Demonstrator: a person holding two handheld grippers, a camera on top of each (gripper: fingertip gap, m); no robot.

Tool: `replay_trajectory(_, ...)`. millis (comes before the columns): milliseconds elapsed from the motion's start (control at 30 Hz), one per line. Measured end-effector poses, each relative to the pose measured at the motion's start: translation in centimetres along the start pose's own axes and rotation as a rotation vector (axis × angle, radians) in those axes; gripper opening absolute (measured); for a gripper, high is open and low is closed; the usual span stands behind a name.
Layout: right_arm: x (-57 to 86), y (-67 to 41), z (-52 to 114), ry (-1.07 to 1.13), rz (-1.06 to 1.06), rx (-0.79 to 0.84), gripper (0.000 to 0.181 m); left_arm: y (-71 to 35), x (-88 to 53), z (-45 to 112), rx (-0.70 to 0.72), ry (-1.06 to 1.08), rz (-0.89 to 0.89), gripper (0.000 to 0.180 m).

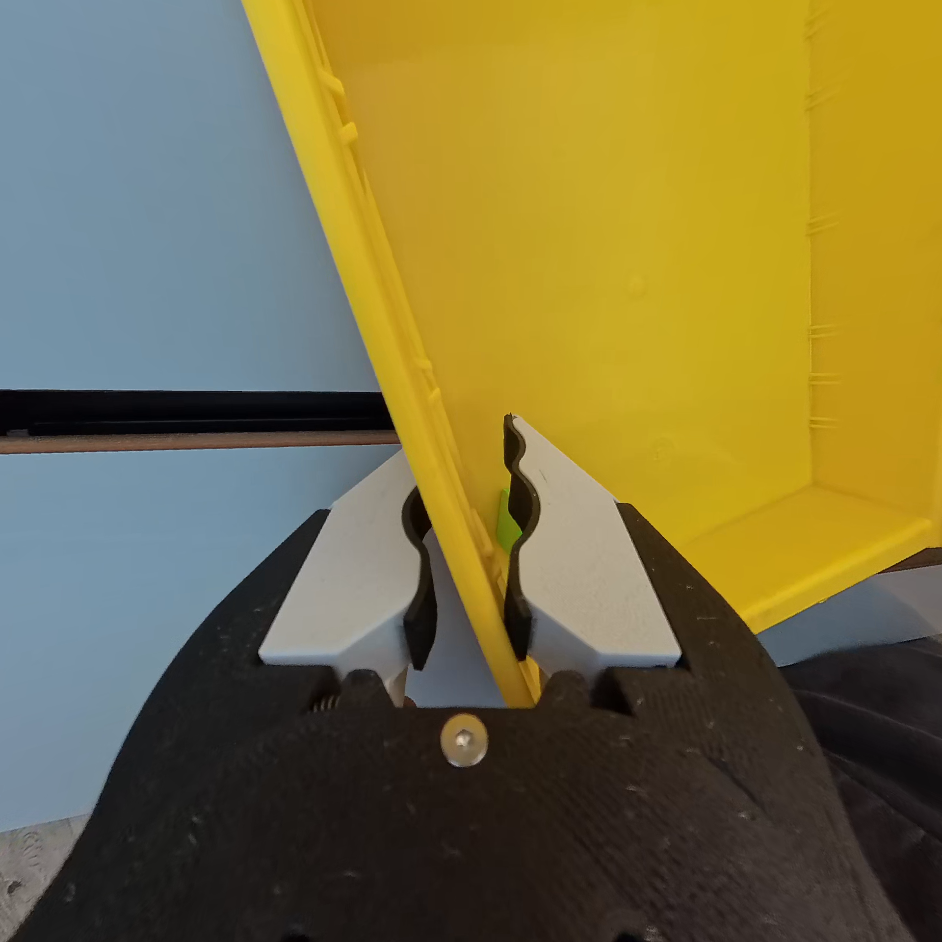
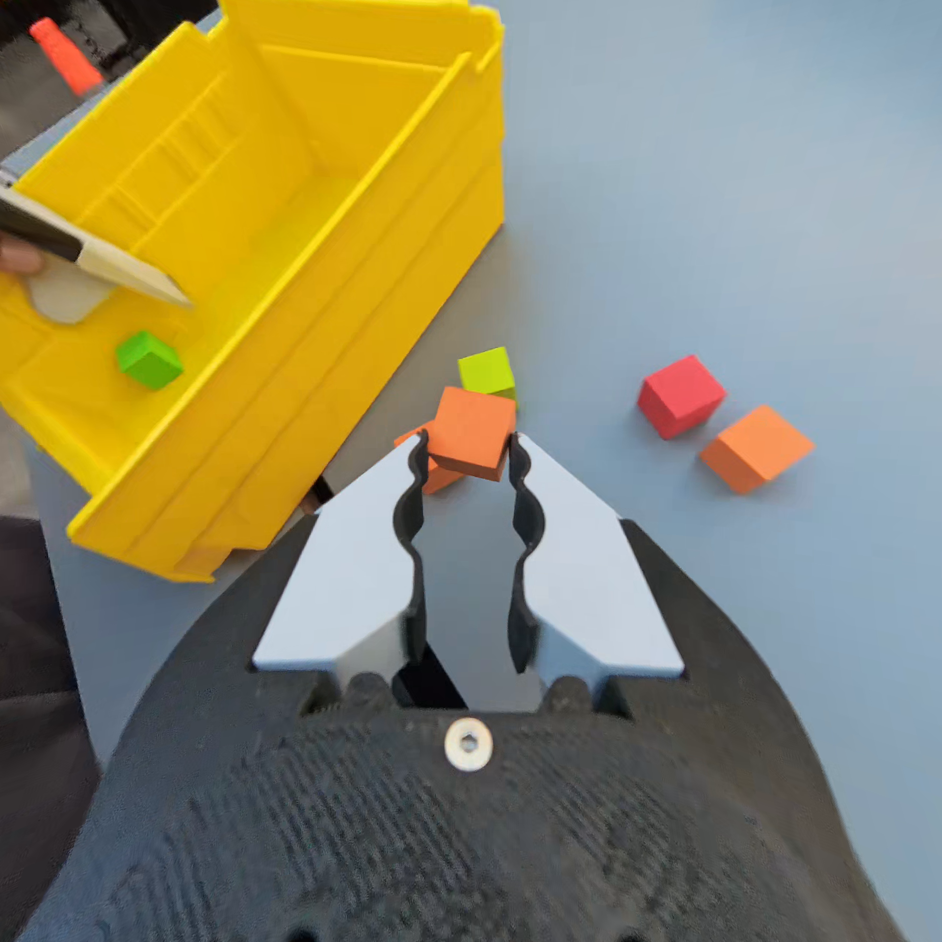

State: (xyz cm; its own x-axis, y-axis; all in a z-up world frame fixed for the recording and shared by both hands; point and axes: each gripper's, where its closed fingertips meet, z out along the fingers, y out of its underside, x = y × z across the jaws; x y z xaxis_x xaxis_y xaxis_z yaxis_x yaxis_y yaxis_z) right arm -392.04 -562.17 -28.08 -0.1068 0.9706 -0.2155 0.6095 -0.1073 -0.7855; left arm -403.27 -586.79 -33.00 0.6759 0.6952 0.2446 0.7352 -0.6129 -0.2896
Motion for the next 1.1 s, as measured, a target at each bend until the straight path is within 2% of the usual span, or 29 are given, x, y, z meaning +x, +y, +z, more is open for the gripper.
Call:
replay_trajectory(100, -2.7, 0.6, 1.0, -0.051, -0.089, -0.027, 0.030, 0.0, 0.0, 0.0, 0.003, 0.003, -0.001, 0.022)
replay_trajectory(200, -3.4, 1.0, 2.2, -0.079, -0.079, -0.044, 0.031, 0.0, 0.1, 0.0, 0.004, 0.004, -0.001, 0.022)
replay_trajectory(333, -3.5, 2.5, 3.9, -0.093, -0.113, -0.125, 0.048, 0.0, 0.1, 0.0, 0.003, 0.007, -0.001, 0.022)
replay_trajectory(600, -3.5, 2.7, 4.3, -0.097, -0.135, -0.145, 0.051, 0.0, 0.1, 0.0, 0.006, 0.018, 0.001, 0.022)
replay_trajectory(667, -3.2, 3.2, 4.6, -0.088, -0.130, -0.179, 0.059, 0.1, 0.1, 0.0, 0.007, 0.023, 0.000, 0.022)
replay_trajectory(733, -2.9, 3.9, 4.9, -0.087, -0.126, -0.220, 0.059, 0.1, 0.1, 0.0, 0.009, 0.028, -0.001, 0.023)
replay_trajectory(1033, -1.3, 1.6, 4.2, -0.022, -0.098, -0.167, 0.056, 0.2, 0.2, 0.0, 0.006, 0.052, 0.003, 0.024)
replay_trajectory(1100, -1.2, 0.1, 3.3, -0.006, -0.071, -0.119, 0.057, 0.2, 0.5, 0.0, -0.003, 0.075, 0.003, 0.030)
